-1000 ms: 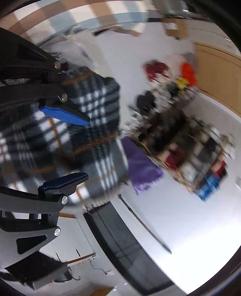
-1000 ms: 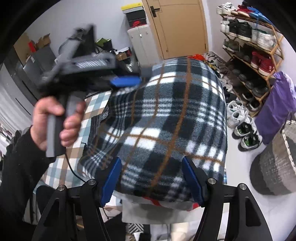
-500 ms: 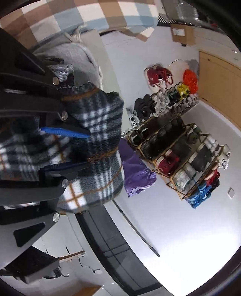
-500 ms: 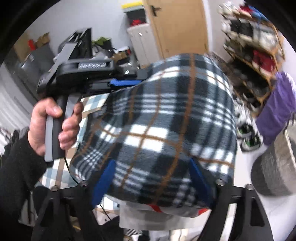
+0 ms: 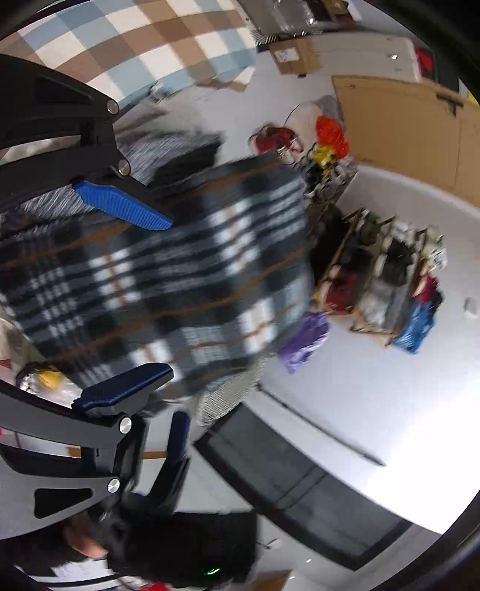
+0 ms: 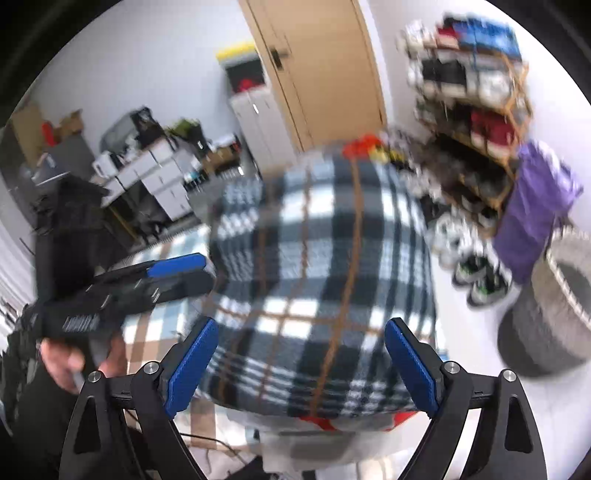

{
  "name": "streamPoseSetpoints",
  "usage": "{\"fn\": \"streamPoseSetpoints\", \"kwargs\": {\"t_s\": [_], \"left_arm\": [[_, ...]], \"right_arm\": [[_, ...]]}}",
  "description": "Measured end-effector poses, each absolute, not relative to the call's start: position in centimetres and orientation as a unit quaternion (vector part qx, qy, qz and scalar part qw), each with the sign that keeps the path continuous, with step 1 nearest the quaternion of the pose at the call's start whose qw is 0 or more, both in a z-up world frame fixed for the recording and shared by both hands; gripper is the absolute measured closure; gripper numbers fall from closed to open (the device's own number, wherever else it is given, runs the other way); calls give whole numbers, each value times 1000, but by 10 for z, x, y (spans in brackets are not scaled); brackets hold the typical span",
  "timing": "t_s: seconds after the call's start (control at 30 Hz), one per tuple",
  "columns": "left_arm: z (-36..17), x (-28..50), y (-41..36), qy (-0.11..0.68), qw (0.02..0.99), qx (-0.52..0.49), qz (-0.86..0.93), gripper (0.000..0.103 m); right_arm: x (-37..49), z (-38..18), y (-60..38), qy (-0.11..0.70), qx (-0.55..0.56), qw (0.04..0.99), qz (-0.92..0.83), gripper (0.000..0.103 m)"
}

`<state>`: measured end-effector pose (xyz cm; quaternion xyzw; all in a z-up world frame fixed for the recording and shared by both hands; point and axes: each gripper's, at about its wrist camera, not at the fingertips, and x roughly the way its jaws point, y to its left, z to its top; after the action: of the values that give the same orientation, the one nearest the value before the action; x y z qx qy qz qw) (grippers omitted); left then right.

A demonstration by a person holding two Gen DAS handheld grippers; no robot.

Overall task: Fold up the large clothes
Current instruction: 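Carry the plaid bundle with both grippers over to the clothes stack on the stool, then lower the bundle onto the clothes stack and open both grippers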

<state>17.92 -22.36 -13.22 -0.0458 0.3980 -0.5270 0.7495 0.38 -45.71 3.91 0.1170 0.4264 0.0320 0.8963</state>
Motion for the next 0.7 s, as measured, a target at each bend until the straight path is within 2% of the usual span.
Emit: {"fn": "streamPoseSetpoints", "kwargs": {"t_s": [0.1, 0.23, 0.37, 0.57, 0.7], "left_arm": [[-163, 191, -234, 444, 721, -56, -529, 33], [-174, 187, -233, 411, 741, -56, -529, 33], [-173, 184, -232, 399, 749, -61, -526, 33], [-145, 162, -199, 388, 781, -42, -488, 32], [-133, 122, -161, 338, 822, -10, -458, 32]], "right_arm": [[17, 20, -464, 444, 130, 886, 20, 7], [25, 15, -474, 446, 170, 878, 36, 2], [28, 12, -466, 449, 144, 882, 15, 0], [-14, 38, -460, 370, 166, 914, 10, 0], [-64, 47, -442, 317, 183, 931, 18, 0]]}}
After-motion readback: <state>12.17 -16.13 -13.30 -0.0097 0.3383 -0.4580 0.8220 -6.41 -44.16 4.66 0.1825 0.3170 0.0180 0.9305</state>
